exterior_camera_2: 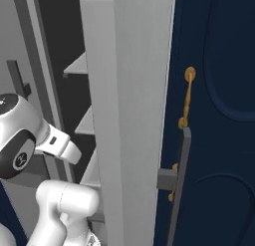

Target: Take the strawberry from the fridge and place it on top of the pancake, located on the dining counter.

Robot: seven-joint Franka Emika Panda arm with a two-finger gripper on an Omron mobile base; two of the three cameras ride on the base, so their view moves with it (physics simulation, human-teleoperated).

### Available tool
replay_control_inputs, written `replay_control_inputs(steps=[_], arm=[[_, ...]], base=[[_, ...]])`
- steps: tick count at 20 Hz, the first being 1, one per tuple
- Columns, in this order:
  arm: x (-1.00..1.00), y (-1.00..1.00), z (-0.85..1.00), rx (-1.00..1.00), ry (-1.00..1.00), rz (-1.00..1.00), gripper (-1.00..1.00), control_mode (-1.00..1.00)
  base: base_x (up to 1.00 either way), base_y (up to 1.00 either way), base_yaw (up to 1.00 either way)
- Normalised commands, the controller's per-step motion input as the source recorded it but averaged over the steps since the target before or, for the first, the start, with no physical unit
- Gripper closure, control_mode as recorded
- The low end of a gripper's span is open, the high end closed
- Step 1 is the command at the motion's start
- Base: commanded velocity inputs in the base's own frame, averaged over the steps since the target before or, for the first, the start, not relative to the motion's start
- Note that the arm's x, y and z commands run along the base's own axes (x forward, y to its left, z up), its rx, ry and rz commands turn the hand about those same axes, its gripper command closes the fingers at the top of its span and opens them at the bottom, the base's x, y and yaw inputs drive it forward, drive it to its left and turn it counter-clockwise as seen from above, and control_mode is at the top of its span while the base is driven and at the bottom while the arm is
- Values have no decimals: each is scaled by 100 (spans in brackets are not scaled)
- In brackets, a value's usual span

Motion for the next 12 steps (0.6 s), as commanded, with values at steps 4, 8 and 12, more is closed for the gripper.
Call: replay_control_inputs(steps=[4,8,12], arm=[[0,0,0,0,0,0,-100,100],[0,0,0,0,0,0,-100,100],[8,-3,5,0,-1,0,-100,-100]], base=[[0,-25,1],[3,-1,0],[4,0,0]])
